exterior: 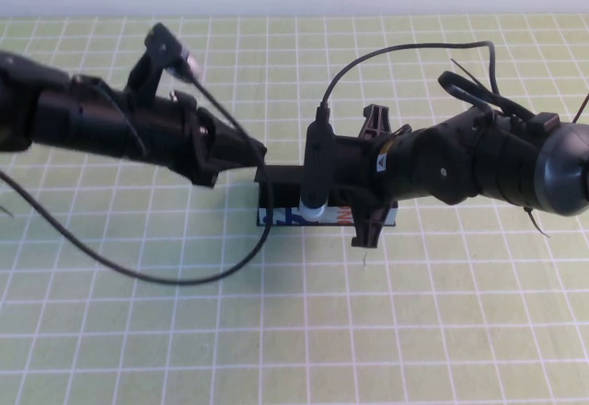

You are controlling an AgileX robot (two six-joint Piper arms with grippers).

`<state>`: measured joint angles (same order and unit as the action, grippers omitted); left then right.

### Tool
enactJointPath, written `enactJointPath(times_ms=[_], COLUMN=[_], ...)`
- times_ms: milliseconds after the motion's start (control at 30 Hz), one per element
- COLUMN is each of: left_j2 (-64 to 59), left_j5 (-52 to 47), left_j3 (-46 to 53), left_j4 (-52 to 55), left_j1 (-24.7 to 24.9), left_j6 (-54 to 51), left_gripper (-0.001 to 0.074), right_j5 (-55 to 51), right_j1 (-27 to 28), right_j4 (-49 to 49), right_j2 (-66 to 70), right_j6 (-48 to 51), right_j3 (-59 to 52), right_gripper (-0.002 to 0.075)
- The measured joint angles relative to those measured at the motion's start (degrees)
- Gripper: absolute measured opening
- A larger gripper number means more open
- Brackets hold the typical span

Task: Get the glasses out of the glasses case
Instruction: Pick up the glasses from the glasses case

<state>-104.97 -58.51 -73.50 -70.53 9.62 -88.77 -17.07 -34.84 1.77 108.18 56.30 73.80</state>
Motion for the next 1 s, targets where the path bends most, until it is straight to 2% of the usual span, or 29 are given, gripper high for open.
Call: enactJointPath(times_ms=[67, 167, 1000], left_j2=[0.34, -0.69, -9.88], left_j5=[-0.43, 0.65, 2.71], left_j3=[5.67, 9.96, 10.78], left_j4=[-5.96, -10.70, -24.11], left_j1=[0.14, 0.14, 0.14], left_j6=[-9.16, -15.38, -34.88], left_gripper=[-0.0004, -0.0004, -0.0004], right_j5=[0.34, 0.84, 2.90], right_j1=[0.00, 0.00, 0.00], right_j4=[-0.33, -1.12, -5.96], right_j2=[0.00, 0.00, 0.00], right_j6=[0.00, -0.04, -0.04], right_j3=[0.00, 0.00, 0.00], right_gripper=[0.0004, 0.0003, 0.0000])
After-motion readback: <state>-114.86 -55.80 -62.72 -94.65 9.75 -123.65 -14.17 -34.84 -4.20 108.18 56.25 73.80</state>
